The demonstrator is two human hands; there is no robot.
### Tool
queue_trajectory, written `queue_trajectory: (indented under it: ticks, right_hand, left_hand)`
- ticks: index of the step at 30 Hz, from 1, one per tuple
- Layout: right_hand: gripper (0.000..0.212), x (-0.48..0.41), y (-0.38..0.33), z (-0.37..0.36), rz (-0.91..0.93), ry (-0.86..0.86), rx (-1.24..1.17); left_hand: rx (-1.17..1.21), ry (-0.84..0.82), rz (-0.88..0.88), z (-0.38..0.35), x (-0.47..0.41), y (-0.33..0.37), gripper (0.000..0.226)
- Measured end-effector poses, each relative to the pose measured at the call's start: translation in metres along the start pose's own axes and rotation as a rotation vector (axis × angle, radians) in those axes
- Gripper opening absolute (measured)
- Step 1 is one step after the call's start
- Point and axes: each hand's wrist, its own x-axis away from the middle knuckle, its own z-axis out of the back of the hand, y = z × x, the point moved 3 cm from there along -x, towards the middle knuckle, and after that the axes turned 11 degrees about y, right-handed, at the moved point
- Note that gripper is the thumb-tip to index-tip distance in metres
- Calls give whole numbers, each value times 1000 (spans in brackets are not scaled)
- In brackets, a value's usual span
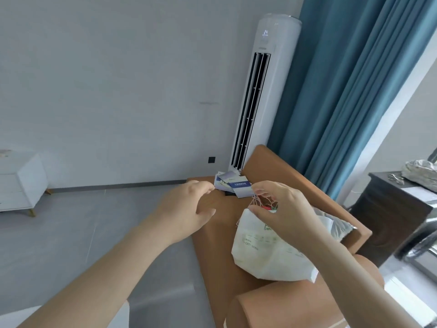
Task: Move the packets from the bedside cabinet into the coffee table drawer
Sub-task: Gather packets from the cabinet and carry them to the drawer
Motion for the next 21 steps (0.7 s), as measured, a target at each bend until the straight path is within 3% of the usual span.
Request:
queue_trajectory:
  ticks: [9, 21]
  right_hand:
    - [39, -144, 43, -60, 64, -38, -84]
    - [37, -317, 3, -206, 192, -149, -190]
  left_hand:
    - [-70, 43, 81, -35, -120, -57, 45]
    - [-171, 123, 222, -25, -233, -216, 45]
